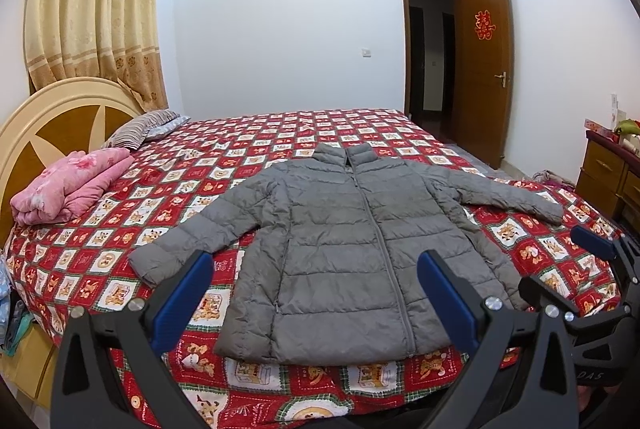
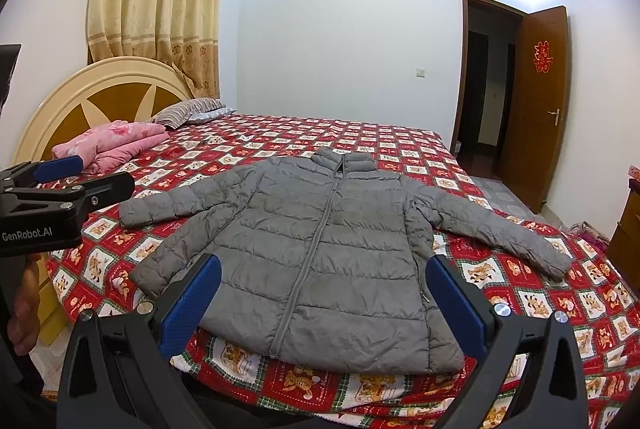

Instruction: Fold large clothes

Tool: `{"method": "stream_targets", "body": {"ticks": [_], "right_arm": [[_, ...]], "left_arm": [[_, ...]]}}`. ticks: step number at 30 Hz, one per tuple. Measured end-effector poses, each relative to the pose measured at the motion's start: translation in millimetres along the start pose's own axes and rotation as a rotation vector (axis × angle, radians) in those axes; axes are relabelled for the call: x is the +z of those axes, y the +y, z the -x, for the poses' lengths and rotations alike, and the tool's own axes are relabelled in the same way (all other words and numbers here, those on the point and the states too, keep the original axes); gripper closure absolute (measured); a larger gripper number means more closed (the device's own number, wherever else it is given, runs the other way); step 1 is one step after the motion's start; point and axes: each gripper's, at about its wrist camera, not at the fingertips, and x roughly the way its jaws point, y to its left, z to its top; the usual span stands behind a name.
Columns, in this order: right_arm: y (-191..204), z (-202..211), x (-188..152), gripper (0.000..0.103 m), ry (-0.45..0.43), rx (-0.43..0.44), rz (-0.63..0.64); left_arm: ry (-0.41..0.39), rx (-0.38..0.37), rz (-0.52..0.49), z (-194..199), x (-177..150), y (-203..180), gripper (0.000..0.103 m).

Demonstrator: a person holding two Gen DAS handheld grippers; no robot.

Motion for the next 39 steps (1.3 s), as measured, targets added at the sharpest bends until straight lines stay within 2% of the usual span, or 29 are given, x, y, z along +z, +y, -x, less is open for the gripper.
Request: {"method": "stream_targets", "body": {"ticks": [39], "right_arm": [[3.8, -3.3, -3.0, 0.001, 0.019, 0.019, 0.002]], "left_arm": [[0.01, 0.011, 0.002, -4.6, -4.0, 6.6, 0.0]]}}
